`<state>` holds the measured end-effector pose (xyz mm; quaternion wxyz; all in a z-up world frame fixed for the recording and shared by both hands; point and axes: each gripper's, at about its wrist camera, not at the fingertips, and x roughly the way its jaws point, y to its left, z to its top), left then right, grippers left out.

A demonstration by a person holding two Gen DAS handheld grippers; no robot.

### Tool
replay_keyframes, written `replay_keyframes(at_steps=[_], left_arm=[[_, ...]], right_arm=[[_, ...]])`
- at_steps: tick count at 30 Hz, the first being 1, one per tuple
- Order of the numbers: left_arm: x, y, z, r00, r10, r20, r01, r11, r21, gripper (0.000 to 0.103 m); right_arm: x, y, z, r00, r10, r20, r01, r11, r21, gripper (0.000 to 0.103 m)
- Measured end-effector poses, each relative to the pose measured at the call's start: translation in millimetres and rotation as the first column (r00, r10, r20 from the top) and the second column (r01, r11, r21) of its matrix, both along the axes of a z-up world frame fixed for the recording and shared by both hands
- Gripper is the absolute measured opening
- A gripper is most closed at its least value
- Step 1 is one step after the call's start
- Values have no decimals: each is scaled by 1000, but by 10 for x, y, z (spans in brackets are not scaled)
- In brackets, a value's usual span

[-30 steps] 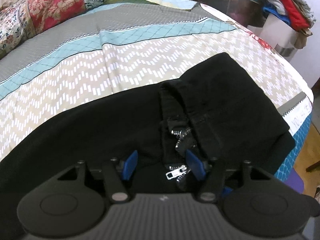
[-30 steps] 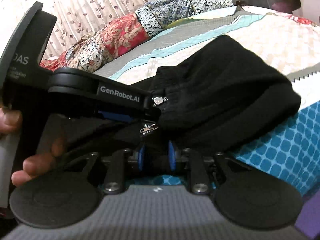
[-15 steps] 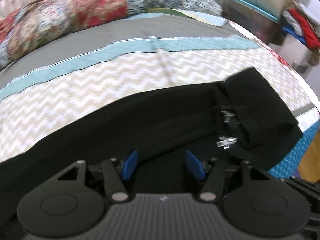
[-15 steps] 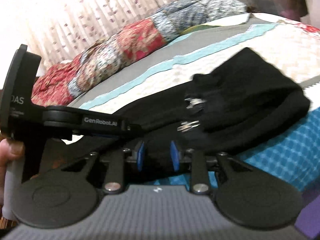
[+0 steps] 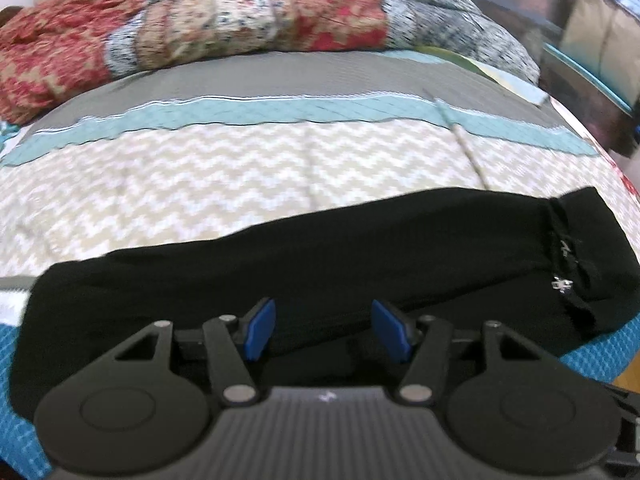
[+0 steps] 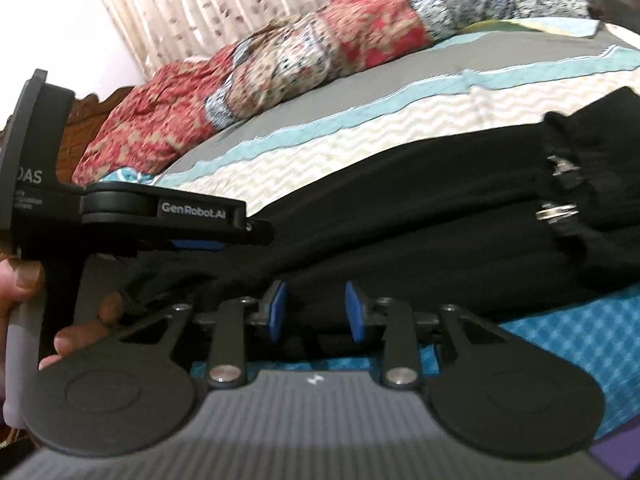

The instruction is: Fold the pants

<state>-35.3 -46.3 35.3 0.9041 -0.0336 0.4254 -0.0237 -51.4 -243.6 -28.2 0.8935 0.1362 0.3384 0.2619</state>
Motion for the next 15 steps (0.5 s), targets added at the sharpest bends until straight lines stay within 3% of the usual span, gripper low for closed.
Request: replay_keyframes(at_steps=[5, 9, 11, 15], left_arm=[[-289, 689, 191, 990, 97, 104, -91, 994, -59, 56], [-602, 1376, 243, 962, 223, 158, -207, 972, -110, 60], [-740, 1697, 201, 947, 279, 158, -261, 957, -124, 72], [-915, 2180, 19, 928, 360, 97, -332, 917, -220, 83]], right_arm=[[-50, 280, 50, 999, 46, 4, -45, 999, -30, 37], [-53, 517, 38, 997, 78, -8, -78, 995, -54, 37], [-52, 643, 34, 995, 98, -11, -98, 993, -62, 37], [-9, 914, 88, 990, 138, 6, -137, 987, -78, 37]])
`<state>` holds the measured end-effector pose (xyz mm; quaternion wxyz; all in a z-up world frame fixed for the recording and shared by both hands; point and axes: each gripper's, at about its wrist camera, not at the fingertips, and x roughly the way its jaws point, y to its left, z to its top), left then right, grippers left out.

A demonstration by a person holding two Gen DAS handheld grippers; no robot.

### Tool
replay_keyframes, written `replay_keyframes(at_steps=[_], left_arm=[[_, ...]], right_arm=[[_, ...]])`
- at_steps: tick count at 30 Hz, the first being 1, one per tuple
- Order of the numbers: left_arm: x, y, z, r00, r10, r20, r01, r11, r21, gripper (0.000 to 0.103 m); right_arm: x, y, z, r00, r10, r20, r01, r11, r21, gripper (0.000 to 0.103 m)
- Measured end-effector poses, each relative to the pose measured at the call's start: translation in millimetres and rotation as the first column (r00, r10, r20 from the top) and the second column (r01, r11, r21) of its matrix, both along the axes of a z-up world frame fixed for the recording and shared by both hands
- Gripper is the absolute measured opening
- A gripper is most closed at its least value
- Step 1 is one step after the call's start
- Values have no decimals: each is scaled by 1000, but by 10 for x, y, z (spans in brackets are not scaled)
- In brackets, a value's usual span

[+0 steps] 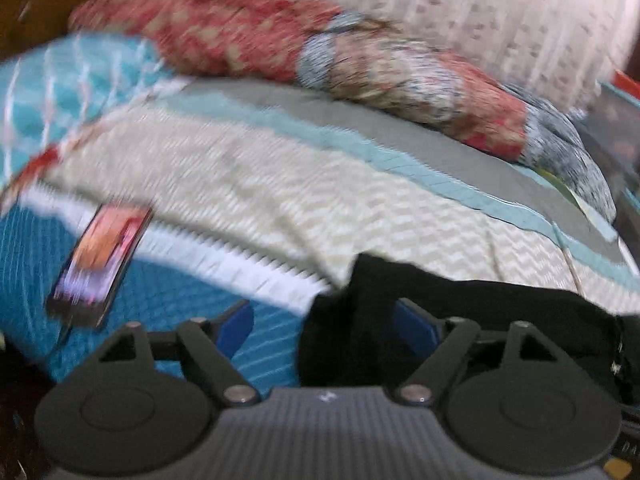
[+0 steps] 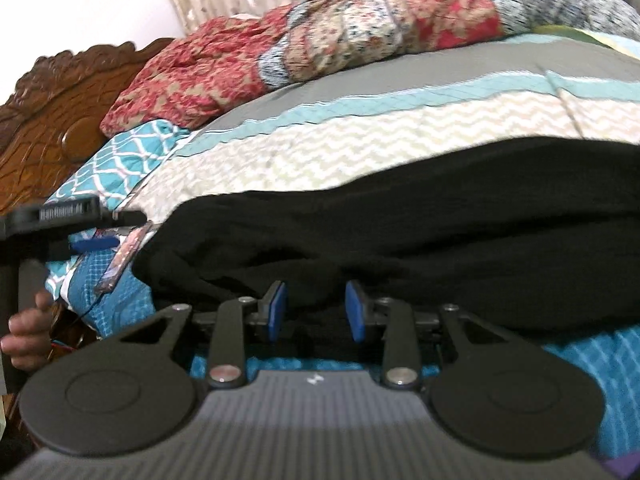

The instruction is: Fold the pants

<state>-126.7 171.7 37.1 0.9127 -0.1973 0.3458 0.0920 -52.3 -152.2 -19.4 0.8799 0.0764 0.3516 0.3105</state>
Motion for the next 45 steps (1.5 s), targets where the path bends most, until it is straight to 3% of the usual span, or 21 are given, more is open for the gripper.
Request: replay_keyframes(at_steps=[3, 5, 7, 9, 13, 15, 16, 17, 20, 22, 24, 27, 31, 33, 35, 36, 38, 40, 41, 43, 45], left_arm=[[-46, 297, -163, 1000, 25, -2, -25, 983, -184, 94], [-75, 413, -276, 1000, 11, 18, -5, 947, -320, 103], [-26, 449, -386, 1000, -15, 24, 24, 908, -419, 103], [65, 412, -501, 999, -42, 15, 44, 879, -474, 103], [257, 219, -744, 995, -95, -32, 67, 870, -488, 103], [332, 101, -823, 994, -102, -40, 74, 893, -444, 98], [350, 42, -822, 994, -98, -41, 73, 913, -401, 79], [375, -15, -797, 994, -106, -38, 85, 929, -360, 60], [406, -86, -736, 992, -126, -14, 111, 915, -389, 42], [443, -222, -614, 989, -147, 10, 142, 929, -341, 40], [466, -457, -410, 977, -205, 58, 213, 946, -245, 40], [475, -879, -133, 940, -319, 119, 327, 943, -57, 40], [538, -1482, 40, 872, -470, 134, 453, 880, 141, 41], [577, -1774, 11, 845, -524, 102, 499, 843, 199, 42], [636, -2064, -88, 820, -569, 58, 539, 802, 256, 53], [666, -2224, -172, 797, -604, 22, 573, 767, 289, 59], [677, -2461, -331, 747, -662, -61, 640, 692, 332, 83], [565, -2641, -367, 711, -696, -99, 670, 629, 394, 89], [459, -2649, -339, 687, -721, -88, 685, 602, 410, 92], [306, -2624, -233, 652, -756, -58, 704, 576, 415, 93], [160, -2511, -77, 629, -778, -2, 716, 578, 391, 93]], right_arm=[[73, 198, 73, 999, 27, 16, -27, 1000, 8, 37], [130, 318, 120, 999, 44, 25, -44, 999, 24, 37], [209, 425, 132, 998, 52, 24, -53, 997, 48, 36], [316, 527, 95, 999, 42, 0, -42, 996, 73, 34], [591, 569, -246, 983, 11, -181, 21, 985, 171, 34], [752, 586, -622, 930, 12, -367, 64, 979, 193, 29], [773, 539, -753, 915, -6, -403, 102, 971, 217, 14], [775, 467, -805, 911, -22, -412, 132, 961, 242, 13], [802, 380, -799, 892, 3, -452, 136, 952, 275, 13], [778, 376, -788, 894, 9, -449, 132, 951, 281, 13], [744, 345, -760, 894, 18, -447, 127, 948, 293, 15], [711, 277, -635, 917, 20, -399, 121, 938, 326, 19], [610, -176, -385, 954, -104, -282, 198, 924, 328, 21], [564, -546, -337, 941, -207, -269, 292, 897, 331, 21], [511, -887, -327, 918, -293, -267, 374, 862, 343, 23], [474, -1056, -325, 904, -335, -265, 414, 842, 346, 27], [405, -1301, -332, 881, -392, -266, 467, 810, 355, 38], [336, -1446, -338, 866, -425, -264, 497, 789, 361, 56], [311, -1490, -335, 865, -429, -262, 500, 784, 367, 59], [307, -1425, -310, 876, -410, -256, 481, 788, 384, 75], [317, -1318, -287, 901, -355, -248, 430, 801, 417, 88]])
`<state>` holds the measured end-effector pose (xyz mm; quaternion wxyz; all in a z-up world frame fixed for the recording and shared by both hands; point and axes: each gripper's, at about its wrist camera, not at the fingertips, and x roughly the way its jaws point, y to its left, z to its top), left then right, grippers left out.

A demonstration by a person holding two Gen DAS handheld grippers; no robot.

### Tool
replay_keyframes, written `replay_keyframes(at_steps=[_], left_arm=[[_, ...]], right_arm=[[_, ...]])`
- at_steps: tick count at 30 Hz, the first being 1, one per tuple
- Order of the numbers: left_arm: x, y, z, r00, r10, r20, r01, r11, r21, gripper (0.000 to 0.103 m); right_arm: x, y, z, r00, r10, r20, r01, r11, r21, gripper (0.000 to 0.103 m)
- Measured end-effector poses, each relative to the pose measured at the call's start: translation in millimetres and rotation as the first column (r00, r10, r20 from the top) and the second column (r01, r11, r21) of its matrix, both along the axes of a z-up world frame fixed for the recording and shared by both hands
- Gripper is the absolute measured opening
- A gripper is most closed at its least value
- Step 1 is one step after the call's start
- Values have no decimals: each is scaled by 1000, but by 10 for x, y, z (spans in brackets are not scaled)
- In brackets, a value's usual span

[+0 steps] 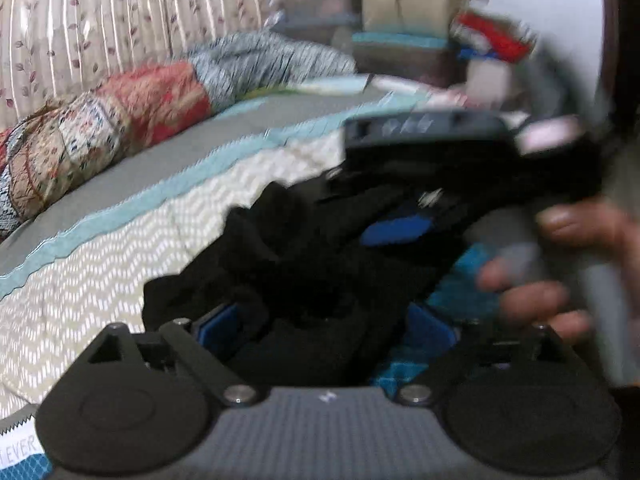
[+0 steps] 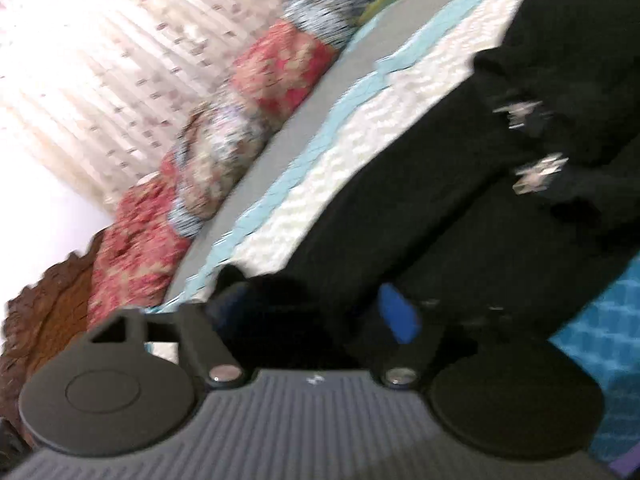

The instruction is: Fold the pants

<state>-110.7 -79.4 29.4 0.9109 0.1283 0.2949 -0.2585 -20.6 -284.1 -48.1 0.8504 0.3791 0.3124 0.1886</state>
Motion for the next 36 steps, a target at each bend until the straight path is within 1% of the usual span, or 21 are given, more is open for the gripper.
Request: replay_keyframes(at_steps=[2, 3, 5, 8, 10, 12, 13, 14, 16, 18, 20, 22, 23, 25, 26, 28, 32, 33, 34, 35, 36], left_arm=[[-145, 179, 164, 1000, 3, 18, -2, 998, -67, 96], [-206, 307, 235, 999, 21, 27, -18, 995, -97, 97], [-276, 533, 340, 997, 75, 30, -70, 986, -149, 98], [-246, 859, 382, 984, 178, -18, -178, 959, -221, 97], [-172, 975, 351, 973, 224, -65, -233, 938, -258, 96], [-68, 976, 336, 968, 226, -110, -249, 921, -300, 94], [-19, 945, 330, 971, 208, -116, -235, 919, -316, 94], [27, 868, 318, 979, 177, -103, -201, 926, -320, 94], [81, 671, 289, 991, 122, -63, -135, 947, -292, 95], [153, 406, 186, 998, 49, -49, -59, 970, -235, 95], [169, 144, 51, 997, -41, -67, 29, 983, -179, 95], [164, -41, -86, 988, -120, -99, 106, 985, -132, 93], [169, -76, -144, 982, -149, -119, 132, 981, -139, 93], [189, -82, -224, 969, -181, -165, 160, 978, -135, 93], [138, -65, -249, 968, -186, -169, 167, 979, -121, 93], [66, -32, -230, 967, -196, -163, 181, 978, -101, 94], [-46, 184, -67, 970, -185, -155, 163, 976, -146, 95], [-74, 246, -38, 975, -168, -148, 145, 978, -152, 95], [-82, 307, 6, 979, -145, -143, 122, 980, -158, 95], [-101, 386, 30, 983, -116, -142, 92, 981, -169, 95], [-85, 474, 56, 986, -83, -146, 55, 981, -188, 95]], right_arm=[[15, 118, 1, 998, 67, 10, -67, 997, 27, 89], [22, 126, -3, 995, 96, 9, -96, 995, 30, 93], [37, 234, 14, 992, 124, 14, -124, 992, -4, 95], [90, 273, 42, 990, 139, 15, -138, 989, -44, 95], [99, 189, 60, 992, 127, 16, -127, 992, -10, 95], [133, 138, 65, 994, 105, 17, -105, 994, 16, 95], [131, 70, 75, 995, 97, 10, -97, 995, 33, 95], [117, 18, 60, 996, 90, 0, -90, 995, 51, 95], [90, -81, 69, 998, 67, -17, -65, 994, 91, 95], [50, -126, 132, 998, 56, -2, -55, 993, 101, 95], [28, -64, 227, 997, 68, 29, -70, 995, 74, 95], [48, 65, 293, 993, 102, 61, -104, 994, 23, 95], [74, 134, 299, 990, 125, 63, -124, 992, -15, 95], [132, 240, 255, 989, 141, 39, -135, 982, -135, 95], [195, 295, 197, 990, 141, 3, -140, 980, -144, 95], [335, 340, 84, 974, 222, -48, -226, 966, -128, 95], [534, 400, -66, 959, 267, -95, -278, 950, -144, 94], [580, 414, -111, 954, 278, -110, -291, 949, -120, 80], [616, 418, -145, 946, 305, -108, -315, 945, -87, 55], [615, 385, -123, 946, 308, -104, -318, 944, -91, 45], [633, 378, -78, 946, 311, -91, -320, 942, -104, 38]])
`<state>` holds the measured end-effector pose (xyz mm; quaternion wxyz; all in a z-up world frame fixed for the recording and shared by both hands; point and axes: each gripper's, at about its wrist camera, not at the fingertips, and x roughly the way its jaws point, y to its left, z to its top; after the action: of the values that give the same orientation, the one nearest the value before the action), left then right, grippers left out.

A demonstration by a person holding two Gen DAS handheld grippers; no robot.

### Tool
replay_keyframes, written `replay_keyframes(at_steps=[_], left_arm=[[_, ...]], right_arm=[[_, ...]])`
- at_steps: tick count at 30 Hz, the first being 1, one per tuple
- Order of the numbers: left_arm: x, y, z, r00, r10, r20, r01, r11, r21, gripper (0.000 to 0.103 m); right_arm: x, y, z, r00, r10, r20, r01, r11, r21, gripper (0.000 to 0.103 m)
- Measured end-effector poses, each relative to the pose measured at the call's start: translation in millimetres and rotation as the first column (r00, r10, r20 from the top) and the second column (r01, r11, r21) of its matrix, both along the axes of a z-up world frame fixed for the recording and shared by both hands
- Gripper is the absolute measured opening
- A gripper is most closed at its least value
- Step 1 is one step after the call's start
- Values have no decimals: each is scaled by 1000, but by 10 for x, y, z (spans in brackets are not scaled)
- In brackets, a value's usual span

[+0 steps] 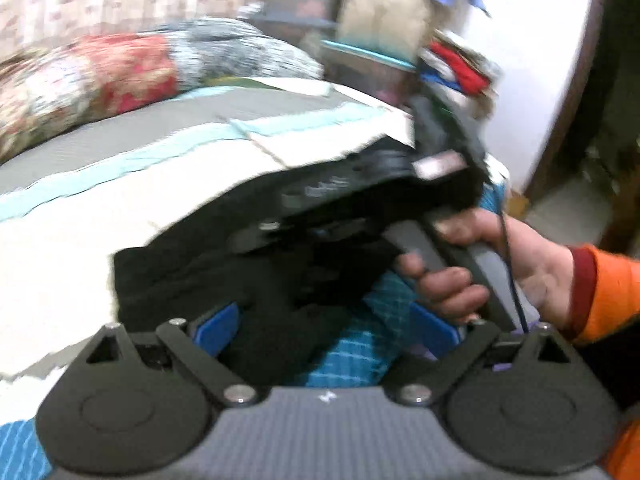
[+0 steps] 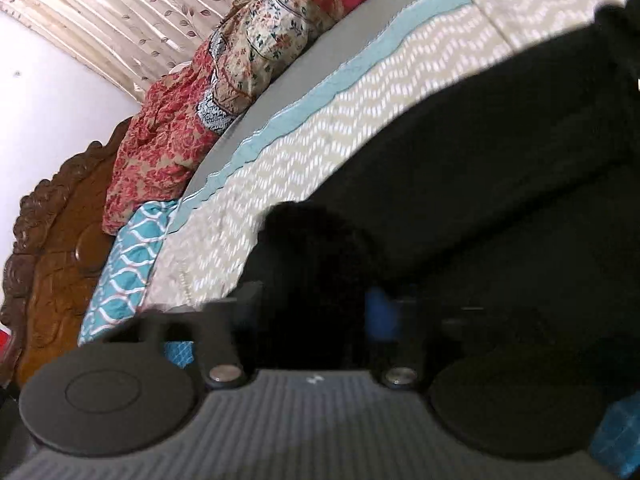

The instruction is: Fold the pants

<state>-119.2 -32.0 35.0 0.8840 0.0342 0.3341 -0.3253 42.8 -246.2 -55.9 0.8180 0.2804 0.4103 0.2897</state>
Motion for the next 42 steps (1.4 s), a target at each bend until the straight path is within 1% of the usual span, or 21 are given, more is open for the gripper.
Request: replay_keyframes(at_steps=[1, 3, 6, 7, 8, 9, 10, 11, 13, 15, 18, 21, 23, 25, 26, 27, 28, 29, 35, 39, 42], left_arm=[[16, 101, 34, 999, 42, -9, -42, 999, -25, 95], [150, 278, 99, 992, 123, -27, -124, 990, -68, 95], [300, 527, 151, 968, 245, -59, -251, 958, -139, 95], [359, 577, 156, 957, 280, -75, -289, 945, -155, 95], [438, 623, 144, 942, 319, -100, -332, 929, -164, 95], [512, 644, 135, 931, 345, -121, -361, 917, -168, 95], [576, 662, 136, 920, 368, -136, -388, 905, -177, 94], [650, 648, 123, 911, 382, -153, -406, 895, -182, 93], [766, 639, 88, 898, 400, -184, -432, 881, -191, 92], [902, 579, 47, 891, 398, -218, -439, 877, -194, 88], [1053, 353, -18, 891, 391, -232, -424, 898, -119, 81], [1085, 50, -123, 893, 399, -209, -403, 915, 25, 79], [1101, -92, -262, 884, 418, -208, -399, 908, 128, 80], [1098, -172, -408, 874, 441, -203, -402, 892, 206, 84], [1096, -189, -438, 871, 449, -200, -405, 886, 225, 88], [1096, -197, -460, 867, 457, -200, -409, 881, 240, 89], [1093, -195, -458, 863, 464, -201, -415, 877, 243, 89], [1088, -189, -441, 858, 471, -204, -421, 873, 244, 89], [1101, -216, -407, 832, 511, -214, -449, 849, 281, 92], [1049, -266, -363, 826, 529, -194, -464, 834, 299, 92], [1015, -286, -325, 821, 542, -179, -476, 823, 309, 91]], right_arm=[[8, -23, 70, 999, 12, 31, -13, 1000, 25, 35], [-37, -146, 236, 993, 39, 112, -49, 995, 88, 35], [-43, -185, 392, 965, 49, 257, -85, 988, 132, 35], [-13, -198, 374, 958, 57, 283, -94, 988, 119, 39], [39, -179, 311, 956, 58, 288, -72, 997, 39, 41], [103, -137, 215, 966, 39, 257, -17, 996, -87, 45], [165, -74, 107, 979, -4, 204, 54, 968, -244, 52], [155, -96, 51, 976, -44, 211, 103, 956, -275, 56], [40, -268, 107, 965, -112, 236, 155, 972, -175, 58], [-80, -361, 220, 947, -166, 275, 212, 967, -144, 59], [-256, -442, 380, 933, -163, 320, 200, 976, -86, 59], [-363, -321, 424, 940, -104, 324, 117, 993, -19, 56], [-401, -263, 353, 949, -65, 308, 71, 997, -9, 55], [-318, -161, 186, 967, -57, 250, 78, 994, -76, 55], [-249, -128, 57, 979, -62, 196, 89, 987, -132, 53], [-190, -122, -108, 987, -77, 145, 102, 979, -177, 54], [-182, -164, -187, 985, -97, 140, 117, 983, -140, 54], [-186, -206, -188, 985, -111, 136, 126, 987, -104, 54], [-226, -278, -167, 985, -115, 126, 131, 984, -123, 57], [-346, -284, -105, 982, -132, 133, 149, 980, -129, 58], [-482, -398, -62, 977, -157, 142, 172, 980, -101, 59]])
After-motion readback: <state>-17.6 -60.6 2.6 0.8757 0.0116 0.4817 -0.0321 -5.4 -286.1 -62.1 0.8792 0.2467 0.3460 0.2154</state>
